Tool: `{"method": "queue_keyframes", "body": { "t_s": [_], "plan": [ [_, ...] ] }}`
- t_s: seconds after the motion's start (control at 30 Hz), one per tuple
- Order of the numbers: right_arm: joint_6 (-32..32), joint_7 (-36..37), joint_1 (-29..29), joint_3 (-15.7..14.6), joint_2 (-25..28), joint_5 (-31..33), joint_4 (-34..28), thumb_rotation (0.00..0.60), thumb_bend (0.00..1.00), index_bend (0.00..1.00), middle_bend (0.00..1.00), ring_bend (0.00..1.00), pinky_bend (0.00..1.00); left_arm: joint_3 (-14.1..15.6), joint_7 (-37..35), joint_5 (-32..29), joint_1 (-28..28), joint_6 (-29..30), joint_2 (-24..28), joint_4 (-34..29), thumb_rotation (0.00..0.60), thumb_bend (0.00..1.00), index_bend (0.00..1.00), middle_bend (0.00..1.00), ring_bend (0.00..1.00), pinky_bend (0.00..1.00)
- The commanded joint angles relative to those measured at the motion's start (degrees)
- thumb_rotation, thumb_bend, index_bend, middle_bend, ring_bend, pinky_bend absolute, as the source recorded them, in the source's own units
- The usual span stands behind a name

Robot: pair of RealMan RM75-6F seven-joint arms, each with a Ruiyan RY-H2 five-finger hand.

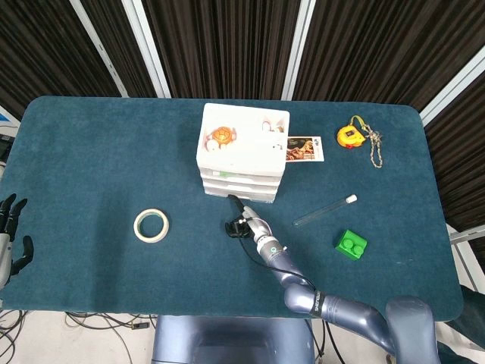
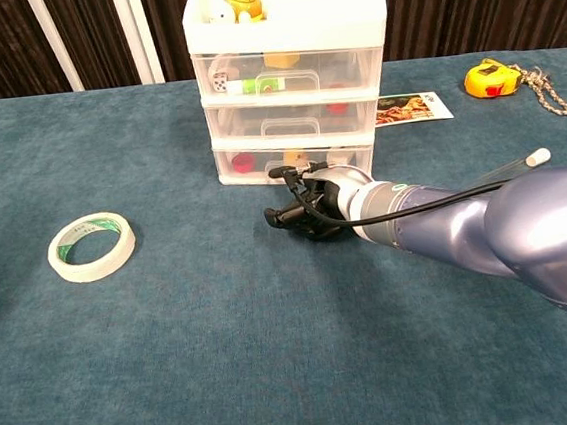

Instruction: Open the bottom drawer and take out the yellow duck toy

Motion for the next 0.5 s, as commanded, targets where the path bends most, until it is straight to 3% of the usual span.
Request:
{"method": "queue_keyframes", "body": {
  "t_s": [0.03, 0.5],
  "plan": [
    [-0.2, 0.3, -0.2, -0.1, 0.3, -0.5, -0.6, 0.600, 0.59, 0.12, 0.89, 0.86, 0.92, 0.0, 0.0, 0.0, 0.0, 0.0, 0.0, 0.0, 0.600, 0.61, 0.06, 0.00, 0.00, 0.00],
    [-0.4, 0.6, -1.4, -1.9, 2.2, -2.7, -4.7, 0.600, 0.59, 0.14, 0.89, 0.86, 0.92, 0.1, -0.1, 0.1, 0.0, -0.1, 0.0, 0.3, 0.600, 0.61, 0.06, 0.00, 0.00, 0.00]
  ]
}}
